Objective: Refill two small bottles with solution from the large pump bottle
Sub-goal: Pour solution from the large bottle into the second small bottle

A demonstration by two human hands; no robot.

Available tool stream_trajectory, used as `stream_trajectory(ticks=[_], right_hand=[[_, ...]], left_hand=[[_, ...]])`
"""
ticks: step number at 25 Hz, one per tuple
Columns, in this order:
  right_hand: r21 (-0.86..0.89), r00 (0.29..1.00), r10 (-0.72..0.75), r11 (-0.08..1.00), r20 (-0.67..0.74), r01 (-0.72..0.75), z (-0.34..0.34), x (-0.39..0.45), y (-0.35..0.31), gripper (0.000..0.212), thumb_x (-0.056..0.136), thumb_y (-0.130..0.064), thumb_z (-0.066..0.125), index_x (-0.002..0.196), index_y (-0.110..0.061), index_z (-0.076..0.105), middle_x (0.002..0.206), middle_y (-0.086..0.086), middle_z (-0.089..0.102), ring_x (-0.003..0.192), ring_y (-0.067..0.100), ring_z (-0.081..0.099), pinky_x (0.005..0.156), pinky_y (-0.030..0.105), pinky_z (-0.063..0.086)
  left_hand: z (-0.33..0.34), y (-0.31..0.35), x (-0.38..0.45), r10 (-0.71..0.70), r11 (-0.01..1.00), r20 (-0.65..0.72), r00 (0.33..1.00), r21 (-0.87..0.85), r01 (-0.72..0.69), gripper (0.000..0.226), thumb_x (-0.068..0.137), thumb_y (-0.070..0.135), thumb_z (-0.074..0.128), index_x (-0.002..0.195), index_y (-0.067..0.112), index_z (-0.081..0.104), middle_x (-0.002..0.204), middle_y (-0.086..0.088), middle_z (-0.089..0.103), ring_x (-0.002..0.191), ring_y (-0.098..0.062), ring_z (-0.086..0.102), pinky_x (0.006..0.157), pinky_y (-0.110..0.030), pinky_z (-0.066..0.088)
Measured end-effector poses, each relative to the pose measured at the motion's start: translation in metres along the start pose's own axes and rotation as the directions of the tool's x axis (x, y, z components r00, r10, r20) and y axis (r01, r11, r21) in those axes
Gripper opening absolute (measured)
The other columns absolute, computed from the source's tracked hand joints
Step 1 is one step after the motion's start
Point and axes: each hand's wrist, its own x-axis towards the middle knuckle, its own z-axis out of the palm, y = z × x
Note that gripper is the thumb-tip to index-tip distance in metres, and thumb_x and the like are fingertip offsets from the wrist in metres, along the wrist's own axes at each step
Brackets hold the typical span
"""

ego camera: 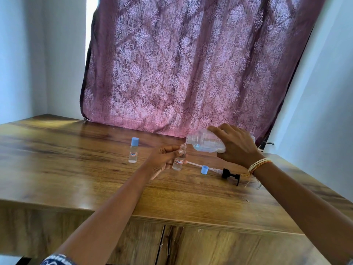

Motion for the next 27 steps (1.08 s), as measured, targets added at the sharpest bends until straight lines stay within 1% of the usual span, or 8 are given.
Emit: stream_trajectory(ticks=[3,9,12,13,17,19,23,27], right_hand=[[0.006,1.0,-0.006,1.0,0.0,0.006,0.001,0.0,0.0,0.088,0.061,-0.043,0.081,0.134,-0.029,0.034,0.109,0.007,0.06,0.087,0.03,0.063,0.069,0.041,0.055],[0.038,1.0,0.017,0.999,0.007,-0.018,0.0,-0.001,-0.001,0.084,0.063,-0.042,0.076,0.136,-0.028,0.037,0.11,0.007,0.059,0.09,0.03,0.062,0.071,0.042,0.055],[0.096,0.999,0.038,0.995,0.036,-0.041,0.003,-0.004,-0.007,0.082,0.065,-0.043,0.072,0.139,-0.026,0.039,0.112,0.006,0.058,0.091,0.03,0.061,0.074,0.042,0.054],[0.125,0.998,0.051,0.991,0.042,-0.056,0.005,-0.005,-0.009,0.082,0.065,-0.043,0.072,0.139,-0.026,0.039,0.112,0.005,0.057,0.092,0.03,0.06,0.074,0.04,0.053],[0.253,0.994,0.108,0.962,0.01,-0.107,0.012,-0.009,-0.021,0.081,0.063,-0.042,0.072,0.136,-0.026,0.039,0.106,0.002,0.057,0.087,0.026,0.061,0.064,0.03,0.047],[0.373,0.987,0.158,0.917,-0.009,-0.143,0.016,-0.009,-0.027,0.083,0.061,-0.04,0.075,0.134,-0.027,0.038,0.105,0.0,0.057,0.085,0.024,0.061,0.061,0.029,0.046],[0.586,0.96,0.281,0.779,-0.009,-0.222,0.021,-0.005,-0.039,0.089,0.059,-0.041,0.08,0.134,-0.028,0.034,0.111,-0.001,0.062,0.085,0.02,0.062,0.067,0.039,0.056],[0.768,0.942,0.336,0.598,0.018,-0.228,0.023,0.001,-0.048,0.092,0.058,-0.039,0.085,0.133,-0.028,0.034,0.108,-0.001,0.067,0.081,0.017,0.069,0.067,0.042,0.059]], left_hand=[[0.0,0.0,0.0,-0.005,1.0,-0.002,1.0,0.003,0.005,0.031,0.078,0.026,0.072,0.106,0.012,0.073,0.105,-0.016,0.074,0.095,-0.031,0.072,0.076,-0.04,0.059],[0.001,0.001,-0.001,-0.013,1.0,-0.007,1.0,-0.004,0.013,0.031,0.079,0.024,0.07,0.107,0.013,0.073,0.106,-0.016,0.074,0.098,-0.034,0.07,0.082,-0.045,0.058],[0.002,0.0,0.0,-0.017,1.0,-0.028,0.999,-0.017,0.016,0.03,0.078,0.02,0.071,0.106,0.012,0.074,0.106,-0.022,0.071,0.1,-0.041,0.06,0.091,-0.057,0.05],[0.002,0.001,0.0,-0.019,1.0,-0.029,0.999,-0.026,0.019,0.028,0.077,0.019,0.071,0.105,0.013,0.074,0.104,-0.02,0.072,0.099,-0.04,0.061,0.091,-0.057,0.05],[0.003,0.004,-0.002,-0.026,0.999,-0.022,0.999,-0.038,0.025,0.028,0.076,0.017,0.07,0.104,0.015,0.074,0.097,-0.011,0.076,0.088,-0.024,0.074,0.081,-0.045,0.058],[0.003,0.005,-0.001,-0.029,0.999,-0.046,0.999,-0.03,0.027,0.027,0.079,0.012,0.068,0.106,0.013,0.072,0.096,-0.01,0.076,0.086,-0.021,0.074,0.079,-0.042,0.06],[0.004,0.008,-0.002,-0.028,0.999,-0.087,0.996,-0.031,0.026,0.029,0.082,0.006,0.067,0.111,0.006,0.068,0.091,-0.006,0.077,0.078,-0.017,0.075,0.072,-0.036,0.061],[-0.002,0.009,-0.002,-0.034,0.998,-0.121,0.992,-0.048,0.028,0.04,0.072,0.011,0.071,0.112,0.007,0.066,0.083,-0.004,0.077,0.075,-0.015,0.074,0.077,-0.042,0.058]])
